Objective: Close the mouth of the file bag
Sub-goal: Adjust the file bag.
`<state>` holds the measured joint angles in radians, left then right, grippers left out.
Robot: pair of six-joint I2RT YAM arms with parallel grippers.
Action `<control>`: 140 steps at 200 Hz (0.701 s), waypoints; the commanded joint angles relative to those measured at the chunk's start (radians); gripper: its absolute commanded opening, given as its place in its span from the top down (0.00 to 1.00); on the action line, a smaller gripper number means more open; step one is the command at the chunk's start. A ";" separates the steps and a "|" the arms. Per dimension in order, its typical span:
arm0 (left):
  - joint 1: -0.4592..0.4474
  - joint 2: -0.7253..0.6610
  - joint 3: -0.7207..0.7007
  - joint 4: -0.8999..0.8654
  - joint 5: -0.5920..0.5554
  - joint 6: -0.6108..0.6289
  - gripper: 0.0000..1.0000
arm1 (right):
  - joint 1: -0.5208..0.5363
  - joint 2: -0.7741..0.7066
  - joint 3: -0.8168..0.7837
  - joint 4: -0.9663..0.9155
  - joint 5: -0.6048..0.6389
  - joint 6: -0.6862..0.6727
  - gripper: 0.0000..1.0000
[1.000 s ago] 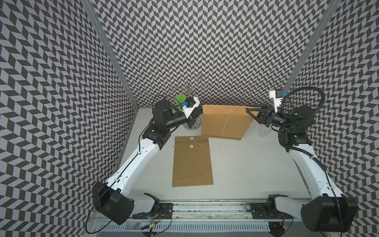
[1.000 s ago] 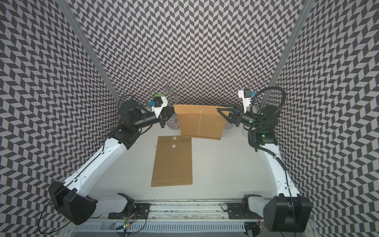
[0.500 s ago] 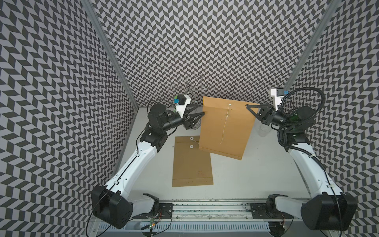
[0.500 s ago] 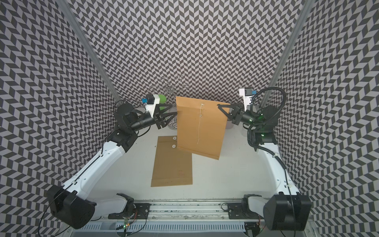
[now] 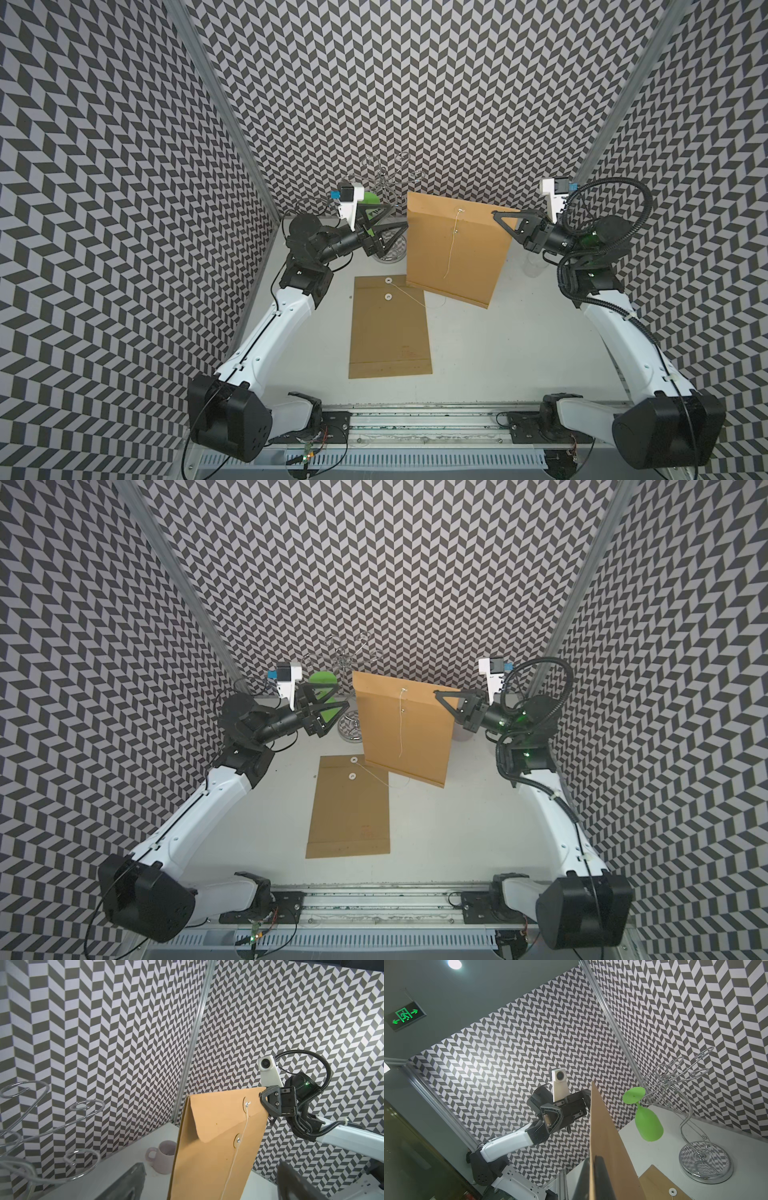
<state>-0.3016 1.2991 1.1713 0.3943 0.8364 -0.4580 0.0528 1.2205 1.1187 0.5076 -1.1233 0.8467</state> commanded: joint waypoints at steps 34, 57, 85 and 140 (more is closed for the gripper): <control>-0.071 0.048 0.066 0.075 0.143 0.036 0.12 | 0.027 -0.011 0.019 0.079 -0.043 0.038 1.00; -0.069 0.048 0.070 0.064 0.144 0.051 0.26 | 0.044 -0.009 0.020 0.095 -0.067 0.052 1.00; -0.062 0.046 0.082 0.085 0.135 0.033 0.63 | 0.047 -0.008 0.024 0.094 -0.076 0.056 1.00; -0.061 0.039 0.050 0.186 0.180 -0.042 0.99 | 0.048 -0.003 0.059 0.110 -0.078 0.074 1.00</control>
<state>-0.3622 1.3548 1.2221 0.5175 0.9886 -0.4679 0.0952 1.2209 1.1351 0.5472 -1.2015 0.9005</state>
